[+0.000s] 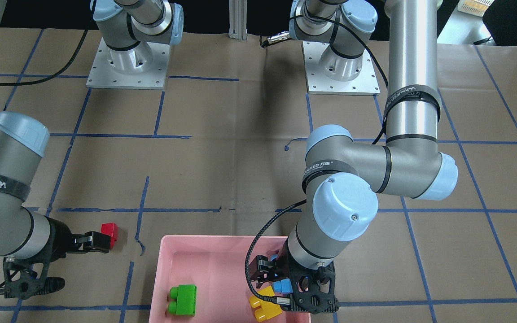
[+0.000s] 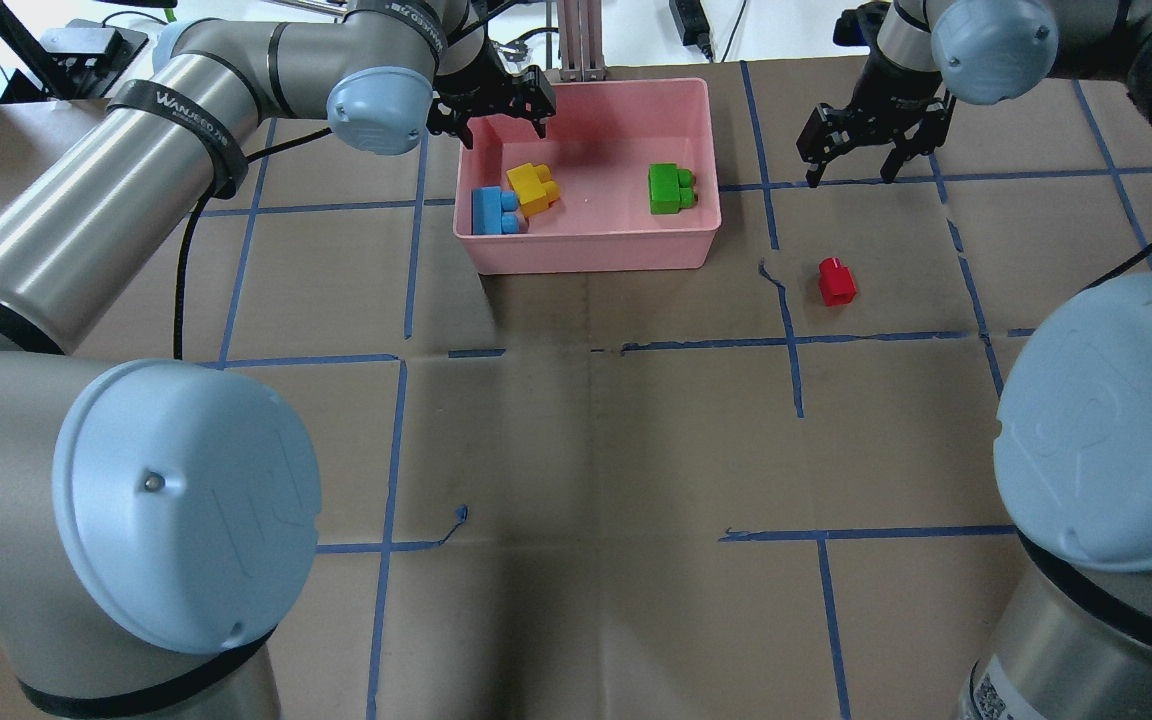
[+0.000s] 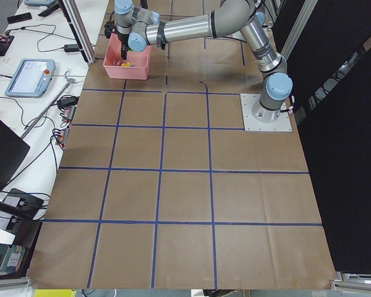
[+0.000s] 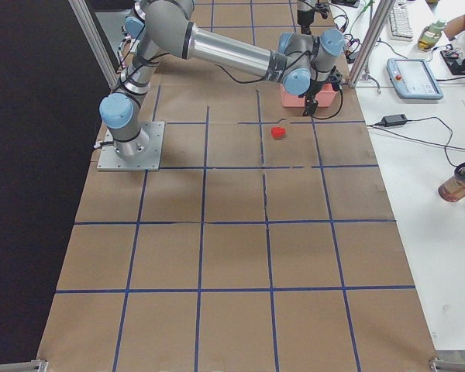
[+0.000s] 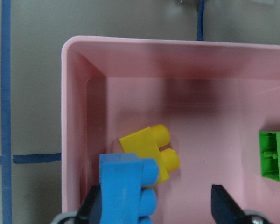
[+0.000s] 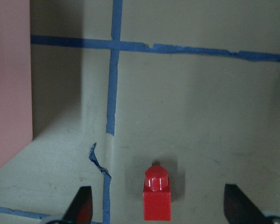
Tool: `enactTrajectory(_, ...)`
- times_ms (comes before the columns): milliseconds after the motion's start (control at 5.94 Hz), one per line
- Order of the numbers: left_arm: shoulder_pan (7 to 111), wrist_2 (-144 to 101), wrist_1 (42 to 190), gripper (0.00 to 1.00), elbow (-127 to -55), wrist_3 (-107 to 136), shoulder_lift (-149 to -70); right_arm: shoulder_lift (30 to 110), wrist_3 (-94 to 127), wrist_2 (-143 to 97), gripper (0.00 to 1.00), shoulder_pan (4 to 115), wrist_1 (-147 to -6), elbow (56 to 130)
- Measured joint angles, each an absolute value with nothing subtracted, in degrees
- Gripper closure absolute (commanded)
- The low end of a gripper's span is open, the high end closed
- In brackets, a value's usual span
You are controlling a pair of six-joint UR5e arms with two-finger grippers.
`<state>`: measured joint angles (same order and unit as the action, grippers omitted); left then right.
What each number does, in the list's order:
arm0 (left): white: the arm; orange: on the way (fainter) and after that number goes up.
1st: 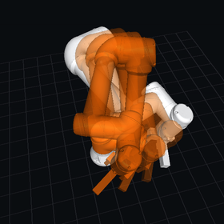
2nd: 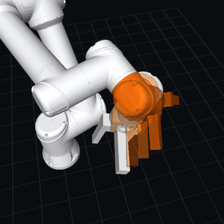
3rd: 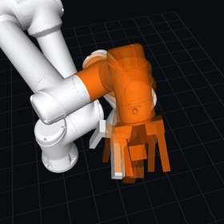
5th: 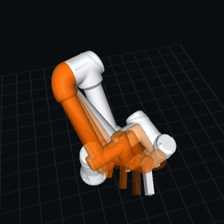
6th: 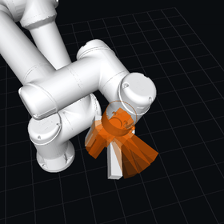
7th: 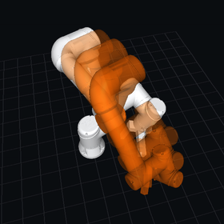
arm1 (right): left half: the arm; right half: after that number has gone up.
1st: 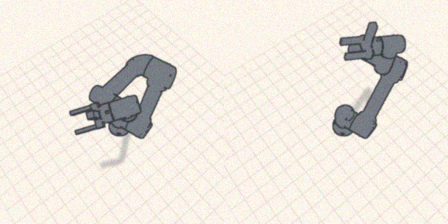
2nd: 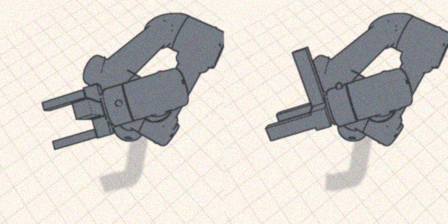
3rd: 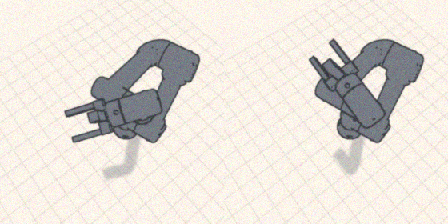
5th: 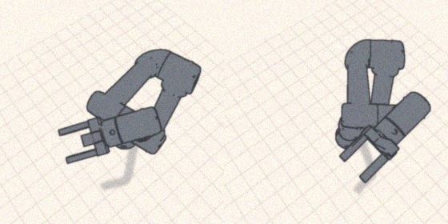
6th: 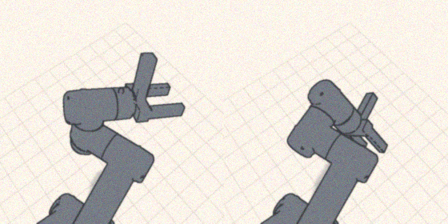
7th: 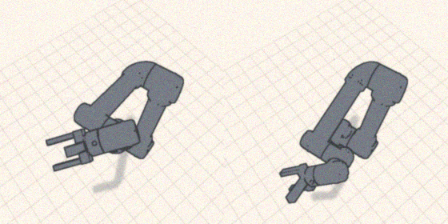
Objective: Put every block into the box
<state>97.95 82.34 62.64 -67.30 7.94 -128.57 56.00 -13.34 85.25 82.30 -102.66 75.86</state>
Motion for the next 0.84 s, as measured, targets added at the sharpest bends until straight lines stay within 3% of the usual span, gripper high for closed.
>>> enactTrajectory(168, 97.9, 84.2, 67.1, 0.01, -68.3, 7.6, -125.2, 55.7, -13.4, 85.2, 0.01, 82.1, -103.6, 79.2)
enactTrajectory(336, 97.7, 85.6, 71.3, 0.01, -70.8, 7.4, -120.4, 55.4, -13.3, 85.2, 0.08, 82.1, -106.3, 82.4)
enactTrajectory(505, 97.4, 87.1, 73.7, 0.01, -74.4, 7.3, -115.0, 55.2, -13.3, 85.4, 0.23, 82.1, -111.2, 85.6)
enactTrajectory(841, 96.2, 89.9, 79.7, 0.01, -78.2, 6.9, -106.3, 55.0, -13.6, 85.6, 0.69, 82.1, -117.9, 89.3)
